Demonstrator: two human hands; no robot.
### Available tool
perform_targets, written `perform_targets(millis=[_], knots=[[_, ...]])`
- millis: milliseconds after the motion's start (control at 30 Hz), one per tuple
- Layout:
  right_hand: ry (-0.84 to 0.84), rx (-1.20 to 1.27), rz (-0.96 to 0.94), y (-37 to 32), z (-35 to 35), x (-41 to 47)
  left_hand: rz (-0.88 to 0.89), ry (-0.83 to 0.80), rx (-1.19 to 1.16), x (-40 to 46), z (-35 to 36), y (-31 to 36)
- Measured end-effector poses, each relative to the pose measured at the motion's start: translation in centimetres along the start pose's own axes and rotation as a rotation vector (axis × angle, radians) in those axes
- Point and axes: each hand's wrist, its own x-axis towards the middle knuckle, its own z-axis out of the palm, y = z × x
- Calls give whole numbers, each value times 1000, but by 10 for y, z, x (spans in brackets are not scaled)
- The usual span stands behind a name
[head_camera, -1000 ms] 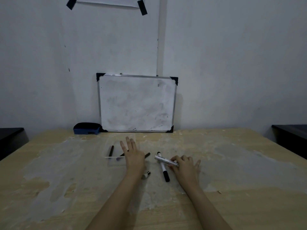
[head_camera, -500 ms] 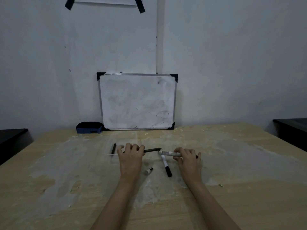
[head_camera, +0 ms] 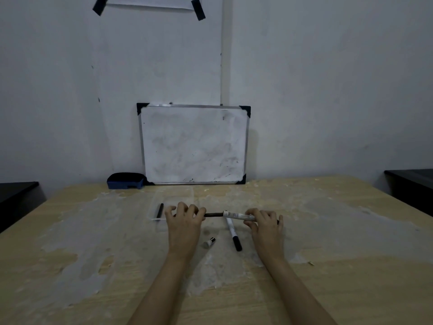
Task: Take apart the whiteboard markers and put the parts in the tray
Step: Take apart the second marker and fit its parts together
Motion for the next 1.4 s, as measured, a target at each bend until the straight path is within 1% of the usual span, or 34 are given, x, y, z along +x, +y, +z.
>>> perform_targets(millis=[67,133,200,233,267,333,400,467,500,533,600,733,867,1000,1133,1233,1400], knots=[[-1,-2,-51,-1,3,-1,42,1,-18,1,-2,6],[-2,9,-72,-4,5,-1,59,63,-73,2,-3,13],[-20,87,-3,-8,4,-1,-13,96,-158,2,-4,19],[-15,141,47,-10,3,0,-61,77,-240,1,-6,21],[0,185,90,-10,3,0,-86,31,-330,0,-9,22],[11,226,147,-9,3,0,-39,-145,-410,-4,-12,20],[22,242,174,-9,2,0,29,-385,-382,-6,-11,17],[30,234,180,-9,0,0,41,-555,-364,-9,-7,14],[31,215,177,-9,-1,0,31,-612,-368,-10,-6,13],[29,186,164,-9,-1,0,24,-632,-382,-10,-5,13],[35,88,90,-5,1,0,-25,-615,-489,-10,-3,13],[54,-69,-112,5,11,1,-330,-548,-909,-7,-3,14],[63,-146,-210,4,10,0,-461,-518,-1126,-7,-5,18],[33,-198,-203,4,6,1,-566,-468,-1203,-6,-5,15],[14,-227,-207,3,6,0,-556,-482,-1212,-6,-5,14],[-13,-256,-216,3,6,0,-577,-465,-1249,-6,-8,17],[-35,-321,-181,1,2,-2,-721,-453,-1394,-4,-10,19]])
